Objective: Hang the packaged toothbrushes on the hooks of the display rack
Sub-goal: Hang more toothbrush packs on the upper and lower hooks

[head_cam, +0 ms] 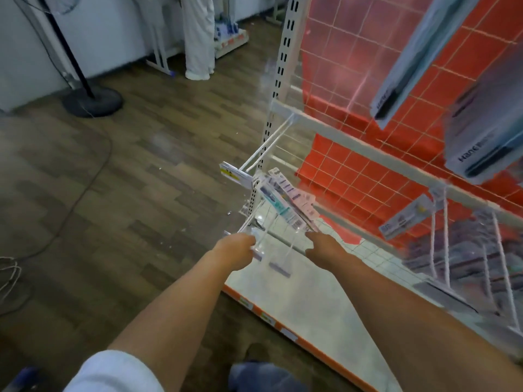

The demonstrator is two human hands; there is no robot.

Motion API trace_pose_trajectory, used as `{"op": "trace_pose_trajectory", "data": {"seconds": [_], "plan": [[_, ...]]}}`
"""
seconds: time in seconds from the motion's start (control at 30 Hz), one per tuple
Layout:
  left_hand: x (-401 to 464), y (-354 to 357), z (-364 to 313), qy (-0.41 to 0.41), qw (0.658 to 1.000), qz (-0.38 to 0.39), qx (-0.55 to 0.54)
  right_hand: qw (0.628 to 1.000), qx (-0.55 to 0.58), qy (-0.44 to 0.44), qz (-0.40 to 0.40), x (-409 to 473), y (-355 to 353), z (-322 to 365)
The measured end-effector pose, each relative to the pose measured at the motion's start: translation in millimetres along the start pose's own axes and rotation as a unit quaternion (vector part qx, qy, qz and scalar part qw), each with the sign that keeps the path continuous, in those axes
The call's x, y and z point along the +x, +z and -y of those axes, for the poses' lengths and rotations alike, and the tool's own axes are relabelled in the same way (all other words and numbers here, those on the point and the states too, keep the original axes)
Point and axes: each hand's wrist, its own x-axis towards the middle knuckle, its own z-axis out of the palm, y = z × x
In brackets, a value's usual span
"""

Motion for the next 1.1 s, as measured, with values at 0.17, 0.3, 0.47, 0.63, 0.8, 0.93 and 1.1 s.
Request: {"op": "trace_pose_trajectory", "data": {"seconds": [0.17, 0.3, 0.47, 0.63, 0.8, 0.93, 1.1], "plan": [[45, 3, -5, -0.059, 0.998, -0.019, -0.002, 0.999, -0.017, -0.034, -0.005, 56, -4, -2], [86, 27, -7, -0.076, 0.997, -0.016, 0.008, 0.998, -0.053, -0.033, 0.000, 101, 13, -11], [139, 46, 2, -0.101, 0.987, -0.027, -0.126, 0.997, -0.028, 0.020, -0.066, 151, 28, -20], [176, 61, -1, -0.115, 0.951, -0.046, -0.283, 0.992, 0.006, 0.069, -0.104, 184, 34, -35], [206, 84, -11, -0.176, 0.908, -0.044, -0.378, 0.987, 0.061, 0.083, -0.121, 205, 44, -60], [220, 89, -21, -0.220, 0.861, -0.032, -0.457, 0.979, 0.131, 0.105, -0.112, 216, 59, -73], [226, 90, -40, -0.205, 0.834, 0.001, -0.512, 0.978, 0.126, 0.145, -0.079, 220, 71, -79]]}}
